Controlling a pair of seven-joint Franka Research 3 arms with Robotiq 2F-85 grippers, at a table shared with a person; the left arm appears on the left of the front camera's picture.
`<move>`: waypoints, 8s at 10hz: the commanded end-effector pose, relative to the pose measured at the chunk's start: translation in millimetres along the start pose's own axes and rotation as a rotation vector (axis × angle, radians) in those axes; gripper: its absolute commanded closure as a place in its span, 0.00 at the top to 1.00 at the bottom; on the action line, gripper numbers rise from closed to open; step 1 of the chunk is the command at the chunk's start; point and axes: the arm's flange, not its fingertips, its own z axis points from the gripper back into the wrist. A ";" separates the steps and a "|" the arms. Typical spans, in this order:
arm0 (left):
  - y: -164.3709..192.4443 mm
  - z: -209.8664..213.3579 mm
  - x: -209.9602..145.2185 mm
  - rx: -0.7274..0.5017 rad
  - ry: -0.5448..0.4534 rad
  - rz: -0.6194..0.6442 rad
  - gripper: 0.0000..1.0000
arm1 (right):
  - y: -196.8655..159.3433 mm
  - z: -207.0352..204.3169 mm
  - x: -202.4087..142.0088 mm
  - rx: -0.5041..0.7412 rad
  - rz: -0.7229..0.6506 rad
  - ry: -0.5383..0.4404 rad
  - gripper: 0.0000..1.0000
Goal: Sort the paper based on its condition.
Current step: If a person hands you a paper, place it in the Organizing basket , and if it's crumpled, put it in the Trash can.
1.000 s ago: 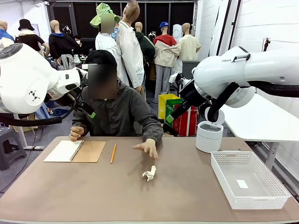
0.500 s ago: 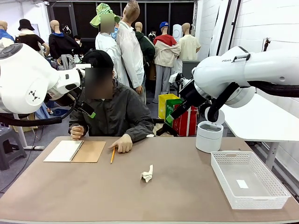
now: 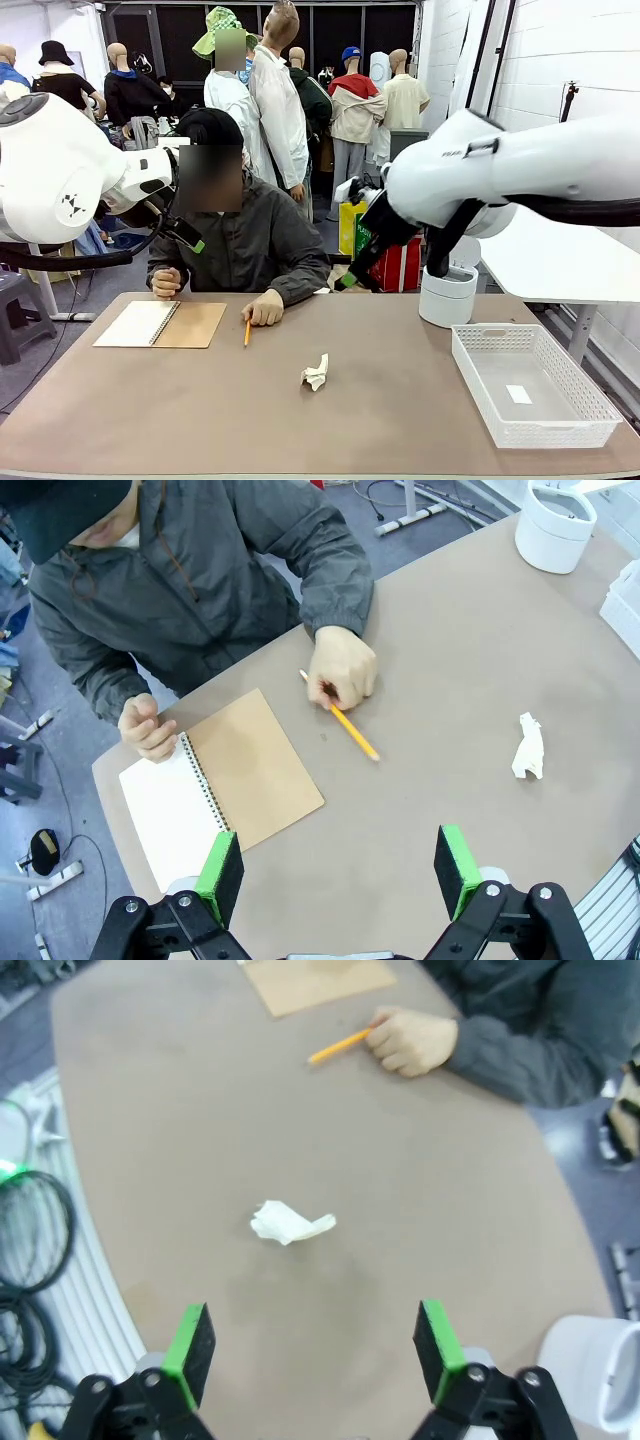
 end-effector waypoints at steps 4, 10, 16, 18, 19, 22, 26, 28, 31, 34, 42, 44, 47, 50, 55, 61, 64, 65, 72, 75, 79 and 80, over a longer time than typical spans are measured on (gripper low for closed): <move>1.0 0.7 0.0 -0.001 -0.002 -0.001 1.00 | 8.1 -65.7 18.4 0.007 0.014 0.156 1.00; 1.0 0.7 0.0 -0.001 -0.002 -0.001 1.00 | 9.7 -78.2 10.3 0.027 0.021 0.163 1.00; 1.0 0.7 0.0 -0.001 -0.002 -0.001 1.00 | 21.8 -111.7 19.4 -0.092 -0.051 0.289 1.00; 1.0 0.7 0.0 -0.001 -0.002 -0.001 1.00 | 26.6 -137.3 17.7 -0.124 -0.048 0.340 1.00; 1.0 0.7 0.0 -0.001 -0.002 -0.001 1.00 | 28.5 -151.9 16.0 -0.139 -0.061 0.352 1.00; 1.0 0.7 0.0 -0.001 -0.002 -0.001 1.00 | 31.5 -184.3 8.6 -0.114 -0.077 0.358 1.00; 1.0 0.7 0.0 -0.001 -0.002 -0.001 1.00 | 26.8 -203.4 7.8 -0.049 0.005 0.350 1.00; 1.0 0.7 0.0 -0.001 -0.002 -0.001 1.00 | 28.2 -205.9 7.8 -0.085 0.004 0.359 1.00; 1.0 0.7 0.0 -0.001 -0.002 -0.001 1.00 | 30.9 -203.2 6.7 -0.051 -0.008 0.364 1.00; 1.0 0.7 0.0 -0.001 -0.002 -0.001 1.00 | 30.2 -204.0 6.8 -0.052 -0.006 0.365 1.00; 1.0 0.7 0.0 -0.001 -0.002 -0.001 1.00 | 20.2 -239.0 25.1 -0.019 0.137 0.459 1.00; 1.0 0.7 0.0 -0.001 -0.002 -0.001 1.00 | 20.7 -245.9 25.7 -0.005 0.162 0.484 1.00; 1.0 0.7 0.0 -0.001 -0.002 -0.001 1.00 | 21.6 -256.1 26.7 0.023 0.180 0.502 1.00; 1.0 0.7 0.0 -0.001 -0.002 -0.001 1.00 | 22.3 -264.2 25.9 0.032 0.183 0.540 1.00; 1.0 0.7 0.0 -0.001 -0.002 -0.001 1.00 | 16.7 -273.7 25.0 0.039 0.174 0.577 1.00; 1.0 0.7 0.0 -0.001 -0.002 -0.001 1.00 | 14.8 -276.2 21.8 0.050 0.161 0.592 0.56; 1.0 0.7 0.0 -0.001 -0.002 -0.001 1.00 | 14.2 -276.0 22.6 0.062 0.164 0.600 0.08; 1.0 0.7 0.0 -0.001 -0.002 -0.001 1.00 | 12.8 -273.4 24.4 0.063 0.160 0.588 0.00; 1.0 0.7 0.0 -0.001 -0.002 -0.001 1.00 | -51.6 -183.8 57.2 -0.098 0.082 0.605 0.00; 1.0 0.7 0.0 -0.001 -0.002 -0.001 1.00 | -100.3 -146.2 68.9 -0.089 0.061 0.648 0.00; 1.0 0.7 0.0 -0.001 -0.002 -0.001 1.00 | -116.9 -133.6 62.9 -0.104 0.018 0.633 0.00; 1.0 0.7 0.0 -0.001 -0.002 -0.001 1.00 | -116.9 -133.6 62.9 -0.104 0.018 0.633 0.00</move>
